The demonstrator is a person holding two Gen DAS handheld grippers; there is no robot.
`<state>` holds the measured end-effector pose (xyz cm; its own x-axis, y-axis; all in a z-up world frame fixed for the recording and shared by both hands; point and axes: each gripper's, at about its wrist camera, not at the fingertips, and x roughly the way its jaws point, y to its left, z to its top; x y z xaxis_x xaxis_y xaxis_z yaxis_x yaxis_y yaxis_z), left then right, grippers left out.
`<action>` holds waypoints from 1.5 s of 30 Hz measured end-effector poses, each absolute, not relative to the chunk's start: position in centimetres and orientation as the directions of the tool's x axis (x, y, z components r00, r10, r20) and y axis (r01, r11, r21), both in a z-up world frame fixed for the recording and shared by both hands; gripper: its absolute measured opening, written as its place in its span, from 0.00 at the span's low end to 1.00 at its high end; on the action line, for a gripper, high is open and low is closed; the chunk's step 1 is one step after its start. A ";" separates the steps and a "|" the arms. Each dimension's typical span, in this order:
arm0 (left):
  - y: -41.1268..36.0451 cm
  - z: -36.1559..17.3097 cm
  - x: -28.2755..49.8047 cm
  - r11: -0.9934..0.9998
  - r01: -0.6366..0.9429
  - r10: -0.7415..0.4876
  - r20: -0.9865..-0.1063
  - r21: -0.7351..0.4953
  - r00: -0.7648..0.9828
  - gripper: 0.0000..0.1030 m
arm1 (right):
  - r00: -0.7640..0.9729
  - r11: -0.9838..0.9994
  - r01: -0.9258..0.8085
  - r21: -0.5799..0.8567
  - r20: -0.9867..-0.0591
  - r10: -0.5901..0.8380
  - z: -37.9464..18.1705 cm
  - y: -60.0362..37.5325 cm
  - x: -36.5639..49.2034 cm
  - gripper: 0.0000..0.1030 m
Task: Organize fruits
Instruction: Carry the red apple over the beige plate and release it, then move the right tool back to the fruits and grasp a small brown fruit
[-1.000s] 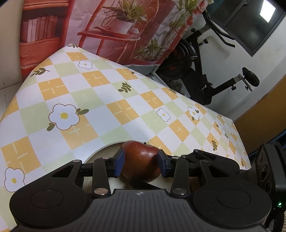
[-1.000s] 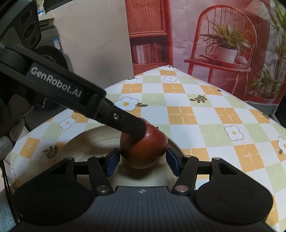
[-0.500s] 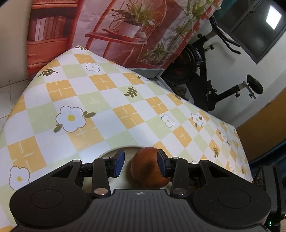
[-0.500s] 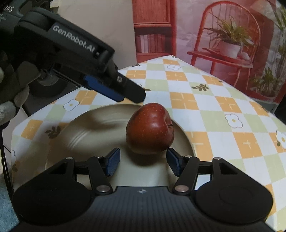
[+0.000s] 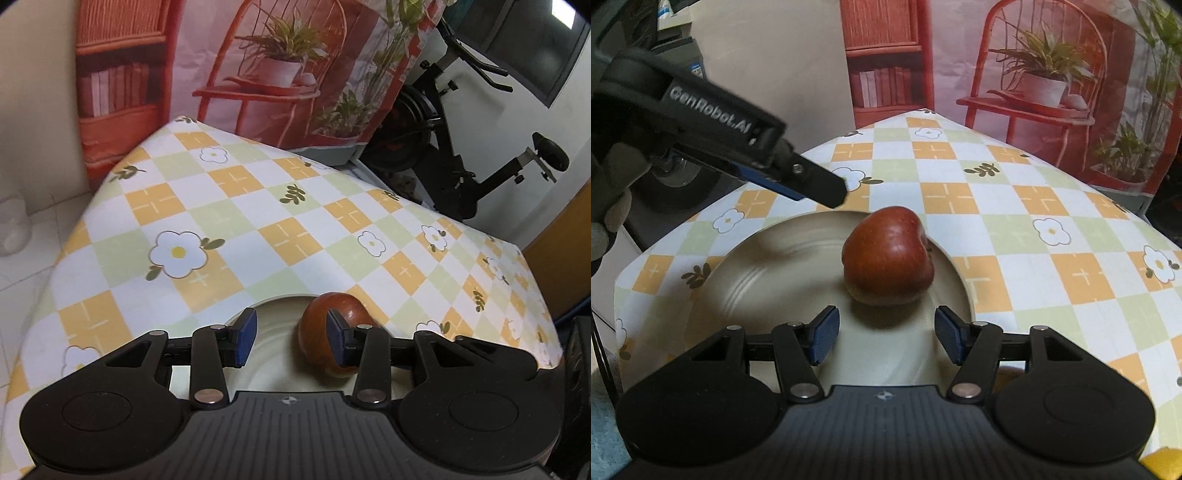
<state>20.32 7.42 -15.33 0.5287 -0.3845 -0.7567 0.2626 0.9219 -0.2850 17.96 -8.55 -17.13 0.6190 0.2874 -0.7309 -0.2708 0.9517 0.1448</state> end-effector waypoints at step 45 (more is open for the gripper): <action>-1.3 -13.8 9.1 0.888 0.423 -0.421 -0.688 -0.180 0.591 0.55 | 0.779 0.975 0.051 0.218 -0.620 0.098 -11.8 -23.1 0.7 0.55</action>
